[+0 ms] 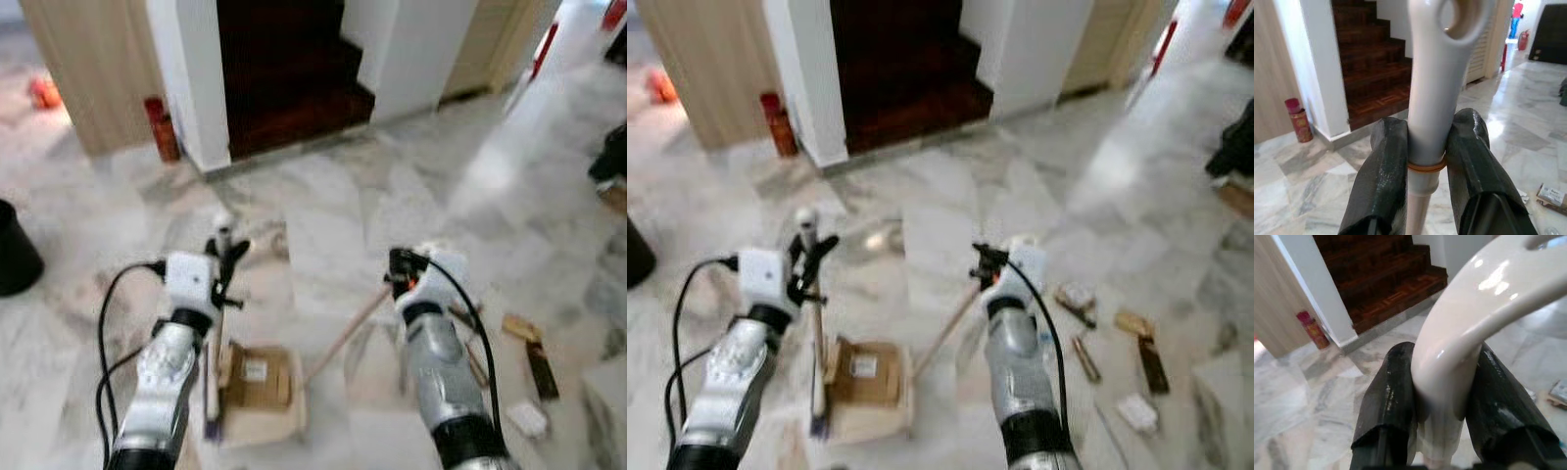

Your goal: Sweep floor

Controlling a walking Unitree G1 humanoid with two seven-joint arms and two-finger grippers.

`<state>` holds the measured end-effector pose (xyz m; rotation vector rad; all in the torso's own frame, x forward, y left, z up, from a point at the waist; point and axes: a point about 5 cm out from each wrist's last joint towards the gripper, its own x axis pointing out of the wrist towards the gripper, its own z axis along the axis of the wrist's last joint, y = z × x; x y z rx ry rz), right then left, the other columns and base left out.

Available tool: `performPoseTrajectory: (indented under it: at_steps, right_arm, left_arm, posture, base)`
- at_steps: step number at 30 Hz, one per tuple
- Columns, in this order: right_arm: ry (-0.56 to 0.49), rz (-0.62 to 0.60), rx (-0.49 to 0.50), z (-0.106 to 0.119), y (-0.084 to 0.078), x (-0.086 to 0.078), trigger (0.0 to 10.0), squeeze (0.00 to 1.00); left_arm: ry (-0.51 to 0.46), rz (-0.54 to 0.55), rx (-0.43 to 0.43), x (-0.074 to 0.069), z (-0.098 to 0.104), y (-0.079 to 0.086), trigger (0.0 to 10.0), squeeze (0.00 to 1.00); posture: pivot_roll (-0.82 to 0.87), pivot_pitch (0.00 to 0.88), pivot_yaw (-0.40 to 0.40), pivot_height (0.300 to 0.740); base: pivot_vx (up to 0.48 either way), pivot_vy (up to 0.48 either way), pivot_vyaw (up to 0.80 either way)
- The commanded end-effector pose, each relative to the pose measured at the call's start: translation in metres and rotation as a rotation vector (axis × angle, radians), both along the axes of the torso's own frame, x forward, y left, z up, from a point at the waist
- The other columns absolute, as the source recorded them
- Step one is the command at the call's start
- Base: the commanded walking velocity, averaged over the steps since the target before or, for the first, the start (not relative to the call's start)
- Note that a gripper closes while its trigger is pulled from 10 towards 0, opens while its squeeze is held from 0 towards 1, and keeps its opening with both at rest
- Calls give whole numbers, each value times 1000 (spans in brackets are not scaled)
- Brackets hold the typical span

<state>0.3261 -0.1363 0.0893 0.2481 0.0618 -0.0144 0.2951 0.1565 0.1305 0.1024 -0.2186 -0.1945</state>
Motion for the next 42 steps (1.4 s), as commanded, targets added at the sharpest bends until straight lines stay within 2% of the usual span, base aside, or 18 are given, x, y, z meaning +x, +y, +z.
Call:
performPoseTrajectory:
  at_steps: [1,15,24,42]
  right_arm:
    - [-67,11,18,15,6,5,10000,0]
    - [-60,24,6,14,9,5,10000,0]
    - [-71,33,1,16,11,6,10000,0]
    - [-63,31,14,14,9,6,10000,0]
  left_arm:
    - [-40,5,-12,-1,9,3,10000,0]
    - [-42,6,-6,0,9,5,10000,0]
    - [-47,3,-1,0,11,4,10000,0]
    - [-45,11,-3,0,10,4,10000,0]
  posture:
    - [104,89,-106,740]
    - [113,79,-101,740]
    - [118,68,-99,740]
    - [117,82,-105,740]
  base:
    - [0,341,0]
    - [0,343,0]
    - [0,343,656]
    - [0,342,0]
